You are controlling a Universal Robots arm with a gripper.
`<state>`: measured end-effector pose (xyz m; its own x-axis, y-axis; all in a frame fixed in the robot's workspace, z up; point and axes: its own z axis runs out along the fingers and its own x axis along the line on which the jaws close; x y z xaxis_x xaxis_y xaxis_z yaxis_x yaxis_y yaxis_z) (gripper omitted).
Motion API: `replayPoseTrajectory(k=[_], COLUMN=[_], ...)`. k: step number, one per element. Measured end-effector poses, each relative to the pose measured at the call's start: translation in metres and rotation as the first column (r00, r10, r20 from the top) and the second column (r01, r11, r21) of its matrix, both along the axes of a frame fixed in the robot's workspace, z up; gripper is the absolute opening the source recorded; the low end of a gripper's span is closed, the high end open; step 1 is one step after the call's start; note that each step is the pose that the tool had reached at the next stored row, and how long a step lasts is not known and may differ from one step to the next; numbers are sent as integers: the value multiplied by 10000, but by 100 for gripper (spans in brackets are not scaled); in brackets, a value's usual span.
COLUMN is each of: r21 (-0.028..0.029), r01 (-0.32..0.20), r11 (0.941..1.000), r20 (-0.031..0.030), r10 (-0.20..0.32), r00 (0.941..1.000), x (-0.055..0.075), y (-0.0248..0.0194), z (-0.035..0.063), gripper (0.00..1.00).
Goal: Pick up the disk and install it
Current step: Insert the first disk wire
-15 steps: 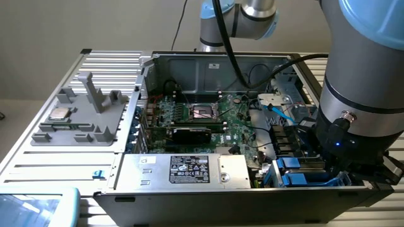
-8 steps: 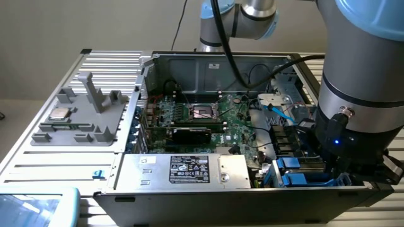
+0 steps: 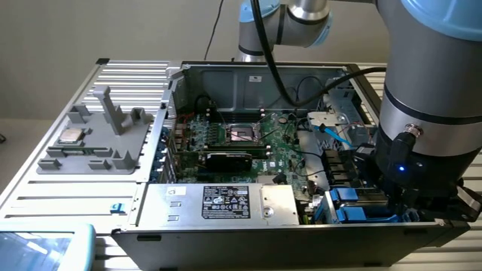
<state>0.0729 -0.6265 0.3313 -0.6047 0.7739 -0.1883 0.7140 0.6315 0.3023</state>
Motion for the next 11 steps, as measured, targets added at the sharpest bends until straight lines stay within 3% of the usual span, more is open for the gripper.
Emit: replayPoseTrajectory(k=[7,11], r21=[0,-54], r01=[131,149], r11=[9999,9999], r20=[-78,-82], r10=[-131,-149], r00=[9999,9999], x=[0,0], y=[45,75], z=[-1,-1], gripper=[16,16])
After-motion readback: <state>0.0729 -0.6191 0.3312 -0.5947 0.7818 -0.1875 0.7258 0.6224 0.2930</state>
